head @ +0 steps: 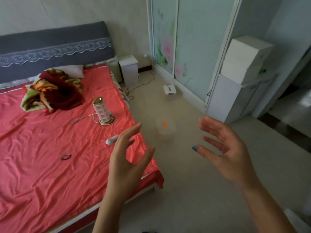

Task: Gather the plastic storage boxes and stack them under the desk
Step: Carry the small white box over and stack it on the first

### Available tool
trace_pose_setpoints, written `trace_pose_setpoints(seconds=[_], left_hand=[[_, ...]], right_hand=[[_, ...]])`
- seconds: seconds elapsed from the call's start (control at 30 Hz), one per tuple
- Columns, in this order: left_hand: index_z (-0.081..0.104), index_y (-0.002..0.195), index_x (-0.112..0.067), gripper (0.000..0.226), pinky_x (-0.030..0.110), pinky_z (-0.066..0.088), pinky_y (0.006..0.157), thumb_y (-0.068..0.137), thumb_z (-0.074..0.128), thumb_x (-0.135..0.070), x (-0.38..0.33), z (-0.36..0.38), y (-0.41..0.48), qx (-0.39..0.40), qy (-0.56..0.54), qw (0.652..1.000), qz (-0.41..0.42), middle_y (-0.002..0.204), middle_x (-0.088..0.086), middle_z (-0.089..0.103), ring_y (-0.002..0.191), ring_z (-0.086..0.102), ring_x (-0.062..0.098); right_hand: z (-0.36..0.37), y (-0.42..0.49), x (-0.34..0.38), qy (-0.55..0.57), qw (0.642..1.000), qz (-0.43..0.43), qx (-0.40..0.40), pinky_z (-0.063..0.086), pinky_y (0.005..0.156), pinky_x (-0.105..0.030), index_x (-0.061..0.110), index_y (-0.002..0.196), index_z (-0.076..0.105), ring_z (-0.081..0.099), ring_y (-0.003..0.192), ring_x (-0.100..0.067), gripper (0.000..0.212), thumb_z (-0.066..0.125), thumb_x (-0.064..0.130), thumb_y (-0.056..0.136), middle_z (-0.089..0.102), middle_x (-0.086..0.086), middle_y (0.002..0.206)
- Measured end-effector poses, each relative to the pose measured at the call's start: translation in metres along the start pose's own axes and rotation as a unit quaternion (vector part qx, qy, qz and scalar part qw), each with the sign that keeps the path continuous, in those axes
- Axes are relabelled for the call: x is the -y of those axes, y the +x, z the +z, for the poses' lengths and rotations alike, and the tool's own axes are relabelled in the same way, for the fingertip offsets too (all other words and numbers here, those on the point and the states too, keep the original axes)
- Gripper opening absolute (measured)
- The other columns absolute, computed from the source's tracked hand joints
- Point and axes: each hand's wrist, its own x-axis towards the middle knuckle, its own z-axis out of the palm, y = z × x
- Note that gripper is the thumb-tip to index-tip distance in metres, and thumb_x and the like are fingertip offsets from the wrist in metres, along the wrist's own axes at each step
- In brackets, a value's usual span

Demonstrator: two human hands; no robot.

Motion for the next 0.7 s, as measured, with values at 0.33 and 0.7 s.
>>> trace_pose_setpoints(seconds=[0.33, 0.7], left_hand=[[0.054, 0.128, -0.034, 0.054, 0.023, 0.044, 0.101, 0.076, 0.07, -0.037, 0.031, 0.122, 0.11, 0.08, -0.057, 0.995, 0.012, 0.131, -0.016, 0.059, 0.126, 0.055, 0.01], [0.055, 0.131, -0.032, 0.057, 0.023, 0.046, 0.1, 0.077, 0.071, -0.038, 0.077, 0.262, 0.277, 0.169, -0.117, 0.977, 0.048, 0.134, -0.013, 0.06, 0.127, 0.056, 0.013]], right_hand=[[-0.079, 0.076, -0.05, -0.049, 0.994, 0.039, -0.092, 0.05, 0.097, -0.022, 0.028, 0.132, 0.056, 0.058, 0.125, -0.007, 0.069, 0.081, 0.02, 0.068, 0.063, 0.011, 0.132], [-0.153, 0.219, -0.118, -0.105, 0.976, 0.061, -0.18, 0.049, 0.095, -0.018, 0.03, 0.128, 0.057, 0.059, 0.122, -0.004, 0.074, 0.082, -0.005, 0.067, 0.064, 0.018, 0.129]])
